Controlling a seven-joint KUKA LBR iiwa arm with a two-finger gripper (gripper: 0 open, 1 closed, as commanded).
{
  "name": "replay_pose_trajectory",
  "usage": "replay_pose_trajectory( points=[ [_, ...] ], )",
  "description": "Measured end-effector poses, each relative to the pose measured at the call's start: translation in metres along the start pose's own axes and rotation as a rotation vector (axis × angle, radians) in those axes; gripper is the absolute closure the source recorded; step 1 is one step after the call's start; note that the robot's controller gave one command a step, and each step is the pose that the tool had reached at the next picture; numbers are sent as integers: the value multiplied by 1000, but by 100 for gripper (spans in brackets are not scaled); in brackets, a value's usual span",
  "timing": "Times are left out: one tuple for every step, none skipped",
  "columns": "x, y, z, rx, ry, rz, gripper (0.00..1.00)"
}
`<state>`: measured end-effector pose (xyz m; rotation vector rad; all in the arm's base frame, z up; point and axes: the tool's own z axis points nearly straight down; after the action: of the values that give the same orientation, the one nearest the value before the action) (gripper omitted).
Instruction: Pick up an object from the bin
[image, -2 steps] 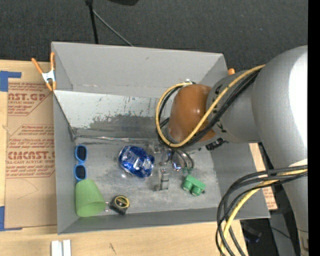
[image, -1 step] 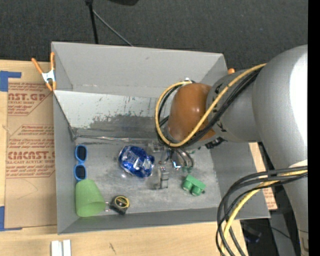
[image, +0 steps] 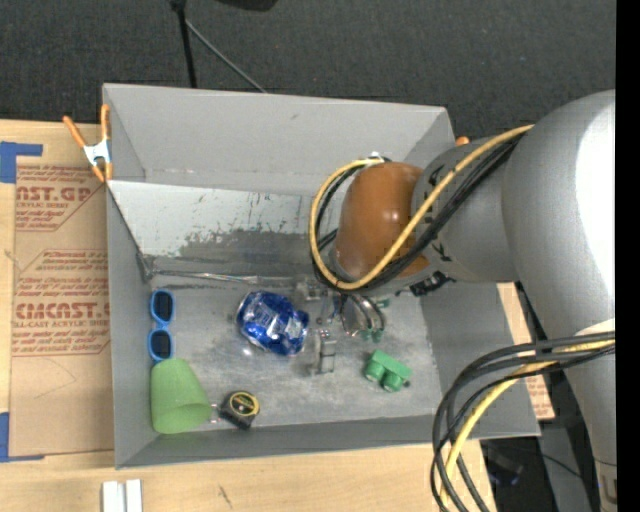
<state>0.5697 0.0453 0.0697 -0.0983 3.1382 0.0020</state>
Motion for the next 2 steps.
replay_pose_trajectory(
  points=[
    [50, 0, 0, 0, 6, 29, 0],
    [42, -1, -38, 1, -1, -127, 0]
  ],
)
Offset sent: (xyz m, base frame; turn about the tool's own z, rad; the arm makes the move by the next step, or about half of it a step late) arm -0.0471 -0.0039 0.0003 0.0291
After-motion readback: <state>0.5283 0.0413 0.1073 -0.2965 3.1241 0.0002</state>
